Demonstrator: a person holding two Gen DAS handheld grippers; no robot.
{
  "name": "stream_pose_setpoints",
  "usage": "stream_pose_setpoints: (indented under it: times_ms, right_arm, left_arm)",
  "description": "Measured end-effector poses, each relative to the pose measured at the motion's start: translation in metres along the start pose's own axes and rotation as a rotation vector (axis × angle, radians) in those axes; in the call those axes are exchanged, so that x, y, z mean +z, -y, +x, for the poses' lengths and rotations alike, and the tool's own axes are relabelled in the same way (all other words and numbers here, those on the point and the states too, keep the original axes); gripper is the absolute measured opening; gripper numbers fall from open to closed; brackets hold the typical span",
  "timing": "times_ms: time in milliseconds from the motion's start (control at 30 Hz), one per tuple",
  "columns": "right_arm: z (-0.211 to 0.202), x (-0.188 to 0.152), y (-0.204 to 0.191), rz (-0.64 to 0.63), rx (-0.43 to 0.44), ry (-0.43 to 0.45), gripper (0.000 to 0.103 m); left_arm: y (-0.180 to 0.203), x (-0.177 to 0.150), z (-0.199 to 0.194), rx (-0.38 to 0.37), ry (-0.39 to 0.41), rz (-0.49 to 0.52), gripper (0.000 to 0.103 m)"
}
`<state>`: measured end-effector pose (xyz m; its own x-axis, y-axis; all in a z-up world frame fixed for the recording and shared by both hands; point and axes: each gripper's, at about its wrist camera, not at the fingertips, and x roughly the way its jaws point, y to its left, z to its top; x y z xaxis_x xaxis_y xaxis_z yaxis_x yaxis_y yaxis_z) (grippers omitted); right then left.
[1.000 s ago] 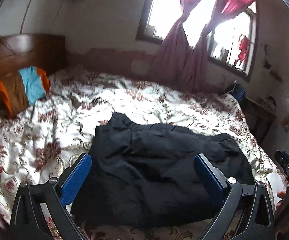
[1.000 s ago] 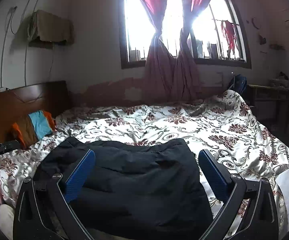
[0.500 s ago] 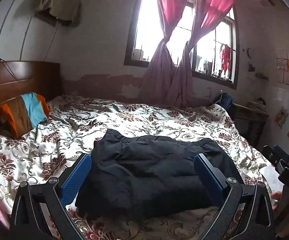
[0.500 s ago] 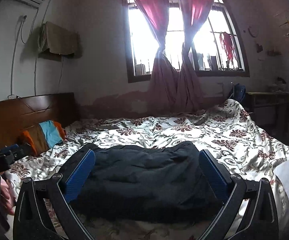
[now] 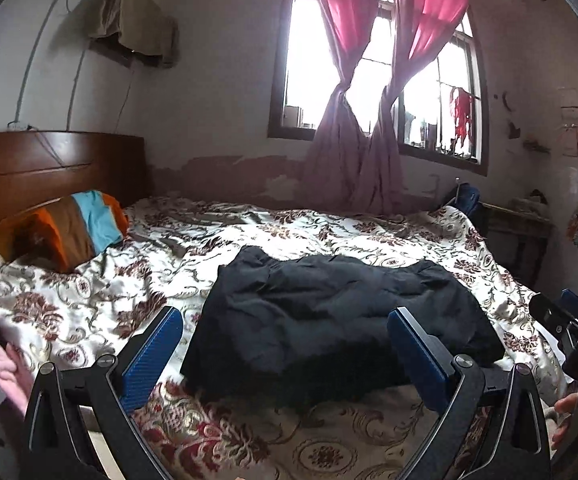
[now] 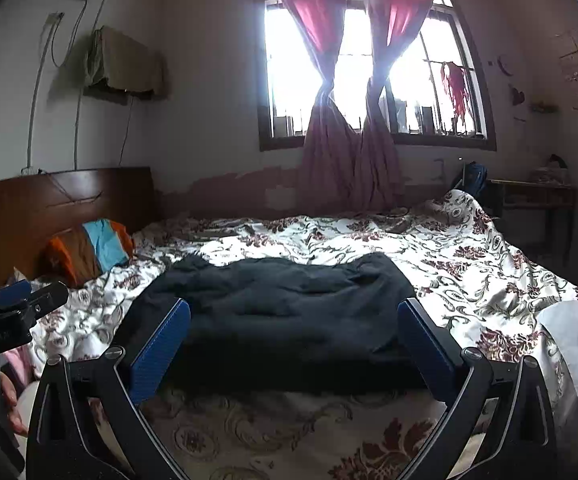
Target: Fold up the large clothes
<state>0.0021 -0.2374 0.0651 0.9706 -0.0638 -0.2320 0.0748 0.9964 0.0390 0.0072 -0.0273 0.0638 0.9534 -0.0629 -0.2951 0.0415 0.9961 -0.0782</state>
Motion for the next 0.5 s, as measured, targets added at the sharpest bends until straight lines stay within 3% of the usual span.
stream_pose_setpoints:
  times_ms: [500]
  right_arm:
    - [-0.002,-0.026,0.009,-0.004,-0.047,-0.018,0.102]
  left_arm:
    - [-0.004,-0.042,0.006,0.017,-0.049,0.013,0.103]
